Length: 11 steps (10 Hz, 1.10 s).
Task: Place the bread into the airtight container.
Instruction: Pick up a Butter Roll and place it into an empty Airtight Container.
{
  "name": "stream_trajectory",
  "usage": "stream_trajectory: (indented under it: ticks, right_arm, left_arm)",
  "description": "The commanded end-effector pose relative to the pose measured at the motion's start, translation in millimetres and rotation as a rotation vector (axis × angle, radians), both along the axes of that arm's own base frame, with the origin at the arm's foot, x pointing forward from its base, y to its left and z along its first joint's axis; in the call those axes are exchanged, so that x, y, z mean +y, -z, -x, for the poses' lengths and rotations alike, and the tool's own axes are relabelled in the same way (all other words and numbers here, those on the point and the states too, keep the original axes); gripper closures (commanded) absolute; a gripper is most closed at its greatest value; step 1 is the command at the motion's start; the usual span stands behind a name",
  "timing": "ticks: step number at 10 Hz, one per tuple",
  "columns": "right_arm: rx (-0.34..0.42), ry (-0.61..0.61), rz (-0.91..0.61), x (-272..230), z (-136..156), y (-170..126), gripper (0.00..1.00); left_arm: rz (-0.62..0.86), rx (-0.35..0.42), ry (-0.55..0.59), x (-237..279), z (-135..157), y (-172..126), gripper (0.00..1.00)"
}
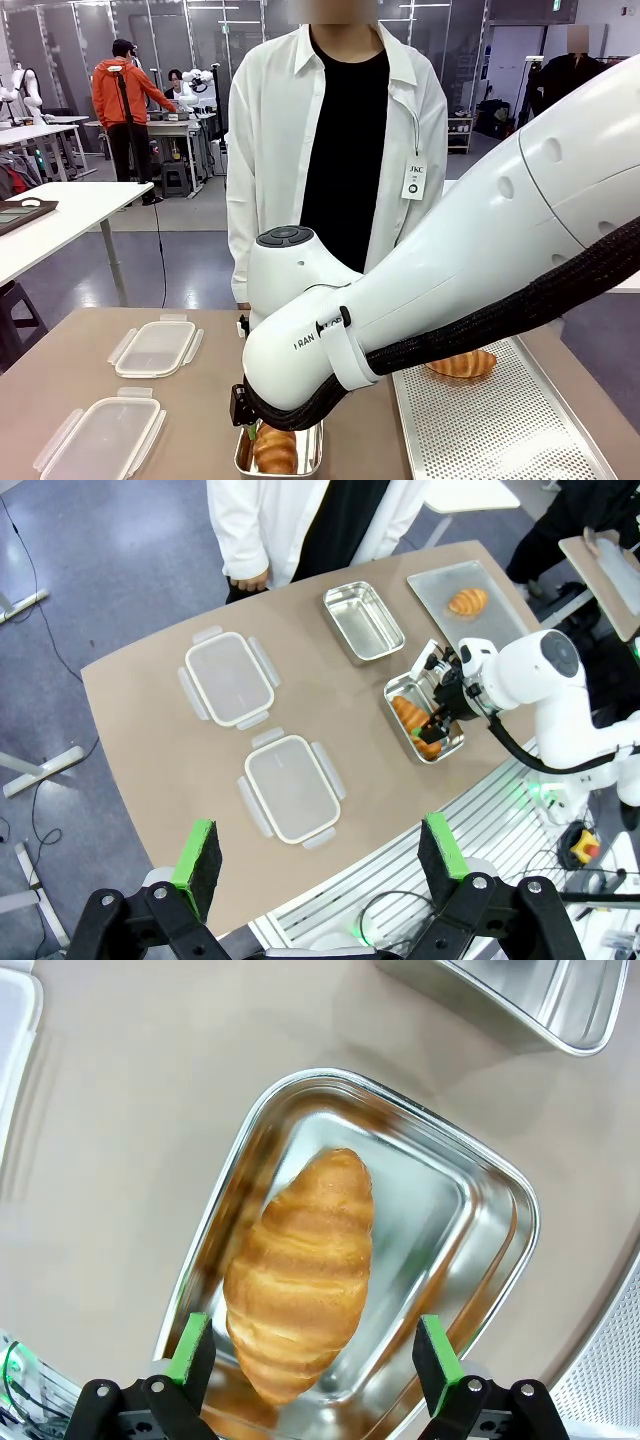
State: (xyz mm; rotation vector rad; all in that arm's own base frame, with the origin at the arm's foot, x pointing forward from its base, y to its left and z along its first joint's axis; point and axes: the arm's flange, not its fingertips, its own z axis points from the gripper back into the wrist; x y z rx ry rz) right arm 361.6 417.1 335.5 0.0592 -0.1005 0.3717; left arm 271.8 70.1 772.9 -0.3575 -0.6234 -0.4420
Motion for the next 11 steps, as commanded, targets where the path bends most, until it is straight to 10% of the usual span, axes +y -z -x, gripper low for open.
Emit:
stream_trajectory:
  ticks: [1, 3, 11]
  right_arm:
    - [-0.001, 0.0, -0.002, 1, 0, 0, 0.0]
    - [0.0, 0.0, 0.0, 0, 0, 0, 0.0]
    - [-0.034, -0.226, -0.024, -107, -29, -202, 0.0]
  left_arm:
    - [-0.001, -0.004, 0.021, 0, 1, -1, 0.0]
    - [-0.001, -0.004, 0.021, 0, 1, -1, 0.0]
    - [-0.001, -0.004, 0.021, 0, 1, -1, 0.0]
